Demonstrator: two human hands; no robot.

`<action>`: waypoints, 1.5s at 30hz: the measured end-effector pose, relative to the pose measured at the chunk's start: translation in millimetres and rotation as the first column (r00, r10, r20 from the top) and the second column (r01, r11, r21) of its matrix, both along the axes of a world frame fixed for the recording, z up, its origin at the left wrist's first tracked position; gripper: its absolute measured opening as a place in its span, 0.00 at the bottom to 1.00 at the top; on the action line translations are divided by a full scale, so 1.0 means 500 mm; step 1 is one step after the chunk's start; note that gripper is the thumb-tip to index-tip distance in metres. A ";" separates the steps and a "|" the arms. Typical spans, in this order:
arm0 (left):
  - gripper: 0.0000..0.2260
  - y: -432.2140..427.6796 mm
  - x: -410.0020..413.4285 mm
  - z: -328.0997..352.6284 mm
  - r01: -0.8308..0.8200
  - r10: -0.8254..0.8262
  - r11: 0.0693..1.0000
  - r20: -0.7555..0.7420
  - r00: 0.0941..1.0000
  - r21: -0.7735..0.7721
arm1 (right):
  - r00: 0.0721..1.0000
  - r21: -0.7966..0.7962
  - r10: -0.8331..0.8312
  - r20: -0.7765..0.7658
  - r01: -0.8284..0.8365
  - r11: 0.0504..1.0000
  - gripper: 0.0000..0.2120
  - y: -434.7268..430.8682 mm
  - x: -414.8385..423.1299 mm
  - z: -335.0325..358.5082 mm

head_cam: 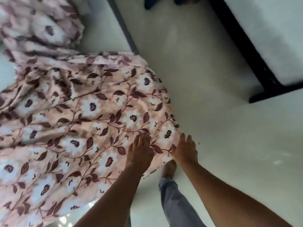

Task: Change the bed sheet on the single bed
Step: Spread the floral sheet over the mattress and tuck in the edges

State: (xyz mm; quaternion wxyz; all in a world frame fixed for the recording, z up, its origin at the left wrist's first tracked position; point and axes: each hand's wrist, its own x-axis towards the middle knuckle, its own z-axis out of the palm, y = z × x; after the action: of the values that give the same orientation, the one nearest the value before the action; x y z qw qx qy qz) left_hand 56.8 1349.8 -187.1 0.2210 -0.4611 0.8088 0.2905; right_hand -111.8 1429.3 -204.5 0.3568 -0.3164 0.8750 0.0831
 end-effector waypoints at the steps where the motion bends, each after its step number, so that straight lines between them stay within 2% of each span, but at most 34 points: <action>1: 0.35 -0.002 -0.026 0.001 0.038 -0.038 0.999 0.010 0.999 -0.001 | 0.989 0.021 -0.135 0.062 0.134 0.991 0.30 0.006 -0.026 -0.008; 3: 0.35 -0.007 -0.086 -0.001 0.160 -0.160 0.987 0.034 0.987 0.004 | 0.876 0.086 -0.417 0.243 0.409 0.909 0.22 0.022 -0.077 -0.032; 4: 0.34 -0.012 -0.108 -0.004 0.210 -0.210 0.978 0.037 0.977 -0.002 | 0.766 0.127 -0.548 0.337 0.539 0.833 0.19 0.025 -0.092 -0.040; 6: 0.32 -0.020 -0.169 -0.015 0.309 -0.309 0.951 0.019 0.951 -0.006 | 0.450 0.282 -0.756 0.474 0.737 0.615 0.16 0.035 -0.109 -0.062; 7: 0.30 -0.025 -0.201 -0.027 0.364 -0.364 0.931 0.023 0.931 -0.003 | 0.284 0.369 -0.819 0.499 0.785 0.497 0.16 0.038 -0.106 -0.079; 8: 0.28 -0.031 -0.230 -0.038 0.423 -0.423 0.906 0.026 0.906 -0.008 | 0.156 0.419 -0.845 0.511 0.814 0.403 0.16 0.036 -0.100 -0.098; 9: 0.26 -0.038 -0.261 -0.056 0.497 -0.496 0.868 0.038 0.867 -0.006 | 0.049 0.442 -0.857 0.512 0.841 0.312 0.16 0.034 -0.096 -0.125; 10: 0.24 -0.045 -0.284 -0.071 0.562 -0.561 0.827 0.058 0.826 0.005 | -0.010 0.444 -0.859 0.511 0.859 0.254 0.16 0.032 -0.089 -0.147; 12: 0.20 -0.059 -0.329 -0.108 0.690 -0.690 0.722 0.132 0.712 0.053 | -0.036 0.415 -0.842 0.539 0.881 0.228 0.12 0.030 -0.088 -0.178; 15: 0.24 -0.079 -0.387 -0.175 0.786 -0.810 0.575 0.289 0.509 0.227 | -0.054 0.376 -0.797 0.601 0.899 0.223 0.06 0.038 -0.091 -0.195; 18: 0.33 -0.089 -0.445 -0.243 0.731 -0.816 0.561 0.405 0.412 0.387 | -0.072 0.378 -0.796 0.601 0.903 0.204 0.09 0.038 -0.086 -0.239; 21: 0.34 -0.087 -0.464 -0.289 0.687 -0.810 0.565 0.467 0.356 0.456 | -0.134 0.416 -0.812 0.567 0.898 0.143 0.16 0.034 -0.084 -0.285; 23: 0.36 -0.089 -0.466 -0.304 0.676 -0.807 0.569 0.476 0.349 0.469 | -0.163 0.421 -0.806 0.569 0.900 0.116 0.22 0.041 -0.082 -0.320; 25: 0.38 -0.090 -0.472 -0.313 0.671 -0.826 0.550 0.445 0.346 0.498 | -0.230 0.430 -0.782 0.579 0.901 0.053 0.25 0.050 -0.087 -0.329; 27: 0.36 -0.093 -0.482 -0.315 0.643 -0.848 0.525 0.402 0.345 0.557 | -0.282 0.442 -0.751 0.597 0.897 0.014 0.21 0.044 -0.099 -0.297; 30: 0.30 -0.098 -0.495 -0.306 0.599 -0.838 0.546 0.397 0.375 0.586 | -0.368 0.492 -0.680 0.634 0.870 -0.013 0.10 0.048 -0.099 -0.258; 34: 0.28 -0.109 -0.501 -0.294 0.567 -0.819 0.574 0.427 0.385 0.591 | -0.515 0.569 -0.591 0.621 0.815 -0.112 0.11 0.056 -0.095 -0.236; 37: 0.25 -0.113 -0.495 -0.292 0.511 -0.823 0.566 0.415 0.387 0.647 | -0.570 0.606 -0.516 0.639 0.787 -0.118 0.12 0.059 -0.090 -0.224; 38: 0.22 -0.113 -0.494 -0.289 0.484 -0.825 0.562 0.408 0.392 0.670 | -0.568 0.588 -0.497 0.656 0.797 -0.136 0.14 0.066 -0.083 -0.222; 40: 0.19 -0.112 -0.498 -0.285 0.443 -0.818 0.568 0.414 0.400 0.694 | -0.576 0.521 -0.469 0.669 0.814 -0.256 0.15 0.088 -0.061 -0.224; 42: 0.20 -0.111 -0.505 -0.282 0.406 -0.805 0.583 0.436 0.402 0.704 | -0.505 0.391 -0.511 0.695 0.863 -0.322 0.10 0.116 -0.033 -0.230; 44: 0.20 -0.109 -0.505 -0.283 0.376 -0.792 0.600 0.459 0.402 0.706 | -0.360 0.251 -0.578 0.733 0.932 -0.261 0.09 0.134 -0.011 -0.225; 45: 0.20 -0.106 -0.506 -0.284 0.359 -0.783 0.611 0.472 0.404 0.706 | -0.337 0.227 -0.590 0.734 0.940 -0.255 0.10 0.142 0.001 -0.225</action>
State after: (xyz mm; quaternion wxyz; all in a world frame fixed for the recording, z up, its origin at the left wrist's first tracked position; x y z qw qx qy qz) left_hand -196.0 1296.9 -329.0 0.7320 -0.1405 0.6444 0.1709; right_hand -111.4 1500.5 -317.0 0.4522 0.3699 0.5877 -0.5597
